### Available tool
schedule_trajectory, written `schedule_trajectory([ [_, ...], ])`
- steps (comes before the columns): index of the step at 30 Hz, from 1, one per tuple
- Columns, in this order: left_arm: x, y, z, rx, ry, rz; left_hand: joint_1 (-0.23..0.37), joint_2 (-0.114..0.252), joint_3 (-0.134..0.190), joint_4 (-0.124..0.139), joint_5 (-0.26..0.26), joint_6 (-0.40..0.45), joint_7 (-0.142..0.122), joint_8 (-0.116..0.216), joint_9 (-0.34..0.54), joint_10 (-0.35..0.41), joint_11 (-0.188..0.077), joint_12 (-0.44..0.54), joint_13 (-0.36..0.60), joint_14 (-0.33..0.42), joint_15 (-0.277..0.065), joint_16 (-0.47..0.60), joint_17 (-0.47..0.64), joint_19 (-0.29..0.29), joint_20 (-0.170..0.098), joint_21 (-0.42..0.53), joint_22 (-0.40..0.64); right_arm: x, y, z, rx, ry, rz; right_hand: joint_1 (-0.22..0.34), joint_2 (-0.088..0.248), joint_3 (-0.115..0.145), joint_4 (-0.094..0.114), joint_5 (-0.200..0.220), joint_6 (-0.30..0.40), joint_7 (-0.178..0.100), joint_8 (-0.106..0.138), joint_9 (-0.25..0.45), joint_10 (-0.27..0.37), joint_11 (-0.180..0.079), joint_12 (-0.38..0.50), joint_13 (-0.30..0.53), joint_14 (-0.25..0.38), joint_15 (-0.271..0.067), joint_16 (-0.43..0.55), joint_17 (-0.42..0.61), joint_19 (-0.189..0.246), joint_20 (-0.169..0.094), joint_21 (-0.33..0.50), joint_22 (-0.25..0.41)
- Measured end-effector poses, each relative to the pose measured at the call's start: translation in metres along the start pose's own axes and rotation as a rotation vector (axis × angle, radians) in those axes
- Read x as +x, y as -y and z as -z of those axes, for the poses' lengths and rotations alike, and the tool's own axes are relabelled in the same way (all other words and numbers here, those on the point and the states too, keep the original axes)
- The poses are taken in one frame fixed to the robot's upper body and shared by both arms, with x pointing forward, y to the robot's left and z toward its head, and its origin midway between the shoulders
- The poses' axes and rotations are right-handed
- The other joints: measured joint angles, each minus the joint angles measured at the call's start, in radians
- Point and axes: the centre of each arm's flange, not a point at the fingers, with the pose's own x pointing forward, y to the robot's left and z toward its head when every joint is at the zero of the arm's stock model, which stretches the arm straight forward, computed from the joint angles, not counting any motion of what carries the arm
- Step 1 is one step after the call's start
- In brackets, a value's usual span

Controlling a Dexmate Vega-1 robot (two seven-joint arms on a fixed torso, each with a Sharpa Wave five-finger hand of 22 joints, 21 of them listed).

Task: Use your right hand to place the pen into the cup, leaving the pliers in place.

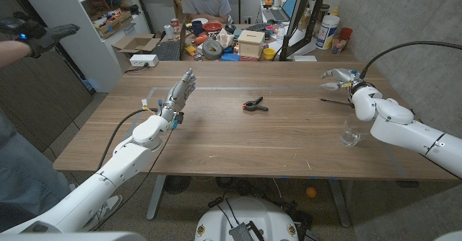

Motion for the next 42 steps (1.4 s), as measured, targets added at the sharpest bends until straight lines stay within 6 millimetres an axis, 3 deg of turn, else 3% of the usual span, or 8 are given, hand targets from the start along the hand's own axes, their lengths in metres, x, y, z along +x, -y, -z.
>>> schedule_trajectory([
  [9,-0.001,0.0,0.0,0.0,0.0,-0.003,0.0,0.0,-0.004,-0.004,0.0,0.0,0.0,-0.003,0.0,0.0,0.0,0.0,0.0,0.0,0.0,0.0,0.0,0.0,0.0,-0.004,0.0,0.007,0.0,-0.001,-0.061,-0.01,-0.018,0.007,-0.007,-0.004,0.004,0.004,0.016,-0.006,0.0,0.0,-0.001,-0.001,0.0,0.0,0.0,0.0,0.0,0.0,0.0,0.0,-0.008,0.0],
  [15,-0.003,0.001,0.0,-0.001,0.0,-0.005,0.0,0.0,-0.004,-0.004,0.0,0.0,0.0,-0.007,0.0,0.0,0.0,0.0,0.0,0.0,0.0,0.0,0.0,0.0,0.0,-0.004,0.0,0.011,-0.004,0.0,-0.118,-0.019,-0.052,0.012,-0.012,-0.005,0.005,0.004,0.039,-0.028,0.0,0.0,-0.02,-0.015,-0.008,0.0,0.0,0.0,-0.004,0.002,0.0,0.0,-0.014,0.0],
  [42,-0.002,0.009,-0.008,0.014,0.014,0.016,0.005,0.005,-0.004,-0.004,-0.007,0.004,-0.004,-0.007,0.0,0.0,0.0,0.0,0.002,0.0,0.0,0.0,0.0,0.0,0.0,-0.004,0.005,0.028,-0.022,0.015,-0.28,-0.078,-0.166,0.018,-0.018,-0.012,0.012,0.015,0.057,-0.046,0.0,0.0,-0.032,-0.014,-0.015,0.0,-0.009,-0.002,-0.003,0.002,0.0,0.0,-0.029,0.0],
])
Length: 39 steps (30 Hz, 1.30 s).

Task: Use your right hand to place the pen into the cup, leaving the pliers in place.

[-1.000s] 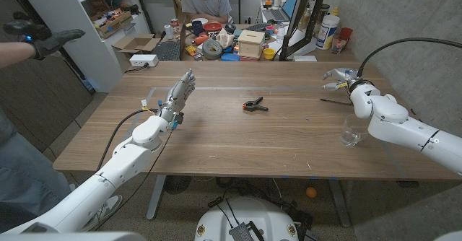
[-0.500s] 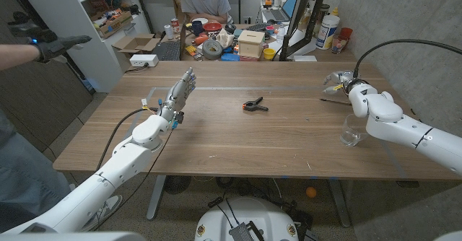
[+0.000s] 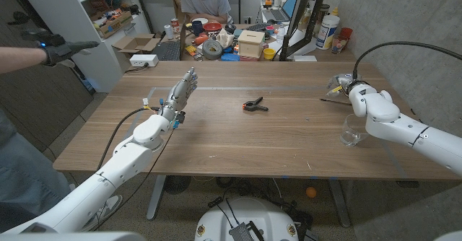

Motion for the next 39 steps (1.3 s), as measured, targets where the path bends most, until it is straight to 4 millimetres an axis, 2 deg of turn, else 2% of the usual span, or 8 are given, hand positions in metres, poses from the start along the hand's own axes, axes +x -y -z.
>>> schedule_trajectory([
  [4,-0.001,0.001,0.0,0.0,-0.001,-0.001,0.0,0.0,0.0,0.0,0.0,0.0,0.0,0.0,0.0,0.0,0.0,0.0,0.0,0.0,0.0,0.0,0.0,0.0,0.0,0.0,0.0,0.003,-0.002,0.001,-0.012,-0.005,-0.009,0.0,0.0,0.0,0.0,0.0,0.007,0.003,0.0,0.0,0.0,0.0,0.0,0.0,0.0,0.0,0.0,0.0,0.0,0.0,-0.004,0.0],
  [10,-0.002,0.002,-0.001,0.003,-0.002,-0.002,0.0,0.0,0.0,0.0,0.0,0.0,0.0,0.0,0.0,0.0,0.0,0.0,0.0,0.0,0.0,0.0,0.0,0.0,0.0,0.0,0.0,0.01,-0.009,0.005,-0.016,-0.025,-0.022,0.003,-0.003,-0.004,0.004,0.004,0.033,-0.007,0.0,0.0,0.002,-0.002,0.0,0.0,0.0,0.0,0.0,0.005,0.0,0.0,-0.004,0.0],
  [18,-0.002,0.003,-0.002,0.01,-0.007,-0.006,0.0,0.0,-0.003,-0.003,-0.005,0.0,0.0,0.0,0.0,0.0,0.0,0.0,0.0,0.0,0.0,0.0,0.0,0.0,0.0,0.0,0.0,0.014,-0.015,0.007,-0.015,-0.038,-0.011,0.004,-0.004,-0.004,0.004,0.007,0.068,-0.014,0.011,0.0,0.011,-0.011,0.0,0.0,0.006,-0.006,0.0,0.005,0.0,0.0,-0.008,0.005],
  [21,-0.002,0.004,-0.004,0.01,-0.004,-0.004,0.0,0.0,-0.003,-0.003,-0.005,0.004,0.004,0.0,0.0,0.0,0.0,0.0,0.0,0.0,0.0,0.0,0.0,0.0,0.0,0.0,0.0,0.014,-0.014,0.007,-0.015,-0.039,-0.004,0.004,-0.004,-0.004,0.004,0.008,0.074,-0.016,0.011,0.0,0.015,-0.015,0.0,0.0,0.006,-0.006,0.0,0.005,0.013,-0.002,-0.008,0.005],
  [23,-0.002,0.004,-0.003,0.013,-0.01,-0.007,0.0,0.0,-0.003,-0.003,-0.005,0.008,0.004,0.0,0.0,0.0,0.0,0.0,0.0,0.0,0.0,0.0,0.0,0.0,0.0,0.0,0.0,0.014,-0.022,0.008,-0.018,-0.045,-0.014,0.004,-0.004,-0.004,0.004,0.008,0.083,-0.014,0.011,0.0,0.015,-0.015,0.0,0.0,0.011,-0.011,0.0,0.005,0.013,-0.002,-0.012,0.005],
  [30,-0.001,0.005,-0.005,0.016,-0.01,-0.005,0.0,0.0,-0.006,0.0,-0.005,0.009,0.002,0.0,0.0,0.0,0.0,0.0,0.0,0.0,0.0,0.0,0.0,0.0,0.0,0.0,0.0,0.016,-0.028,0.008,-0.033,-0.052,-0.021,0.009,-0.009,-0.008,0.008,0.008,0.102,-0.02,0.015,0.0,0.02,-0.02,0.0,0.0,0.015,-0.007,0.004,0.005,0.013,-0.002,-0.012,0.005],
  [39,0.0,0.008,-0.004,0.016,-0.015,-0.003,0.0,0.0,-0.006,0.0,-0.005,0.009,0.002,0.0,0.0,0.004,0.004,-0.004,0.0,0.0,0.0,0.0,0.0,0.0,0.0,0.0,0.0,0.02,-0.032,0.008,-0.063,-0.061,-0.024,0.019,-0.008,-0.008,0.008,0.008,0.138,-0.031,0.015,0.0,0.033,-0.032,0.008,0.0,0.033,-0.024,0.004,0.005,0.029,0.0,-0.012,0.005],
])
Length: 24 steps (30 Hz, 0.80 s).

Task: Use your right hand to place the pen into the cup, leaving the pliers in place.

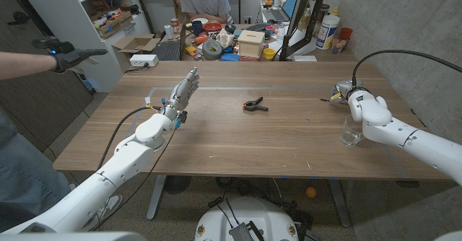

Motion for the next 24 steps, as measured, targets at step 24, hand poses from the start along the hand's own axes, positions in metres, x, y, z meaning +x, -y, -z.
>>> schedule_trajectory([
  [24,0.002,0.001,0.006,-0.011,-0.012,-0.006,0.004,0.004,-0.003,-0.003,0.0,0.0,0.0,0.0,0.0,0.005,-0.005,-0.001,0.0,0.0,0.0,0.0,0.0,0.0,0.0,0.0,0.0,0.01,-0.008,0.0,-0.037,-0.014,-0.021,0.01,0.008,0.0,0.0,0.008,0.055,-0.001,0.008,0.0,0.039,-0.007,0.008,0.0,0.037,-0.009,0.008,0.0,0.027,-0.009,-0.008,0.0],
])
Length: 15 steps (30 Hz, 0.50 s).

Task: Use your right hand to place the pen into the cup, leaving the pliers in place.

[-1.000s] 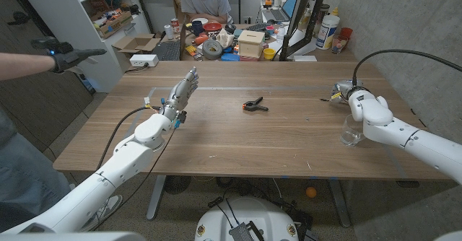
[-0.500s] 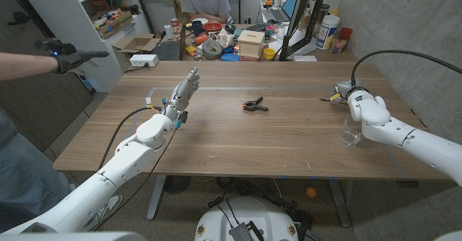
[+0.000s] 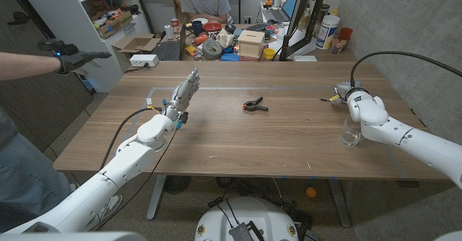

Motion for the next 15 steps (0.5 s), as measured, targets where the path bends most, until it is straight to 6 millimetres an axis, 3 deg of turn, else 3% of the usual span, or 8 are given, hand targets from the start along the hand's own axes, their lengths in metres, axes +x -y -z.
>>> schedule_trajectory([
  [10,0.0016,0.0004,0.0011,-0.001,-0.004,0.0,0.0,0.0,-0.003,0.003,0.0,0.0,0.0,-0.006,0.0,0.0,0.0,0.0,0.0,0.0,0.0,0.0,0.0,0.0,0.0,0.0,0.0,0.0052,-0.0023,-0.0011,-0.005,-0.006,-0.003,0.0,0.0,0.004,0.004,0.0,0.021,-0.004,0.0,0.0,0.011,0.0,0.004,0.0,0.011,-0.007,0.0,0.0,0.009,0.002,0.0,0.0],
  [15,0.0019,0.0004,0.0017,-0.002,-0.007,0.0,0.0,0.0,-0.004,0.004,0.0,0.0,0.0,-0.006,0.0,0.0,0.0,0.0,0.0,0.0,0.0,0.0,0.0,0.0,0.0,0.0,0.0,0.0069,-0.0056,-0.0017,-0.009,-0.008,-0.009,0.014,0.005,0.004,0.004,0.0,0.074,0.0,0.015,0.001,0.03,-0.005,0.008,0.0,0.02,-0.005,0.0,0.0,0.021,0.0,0.0,0.0],
])
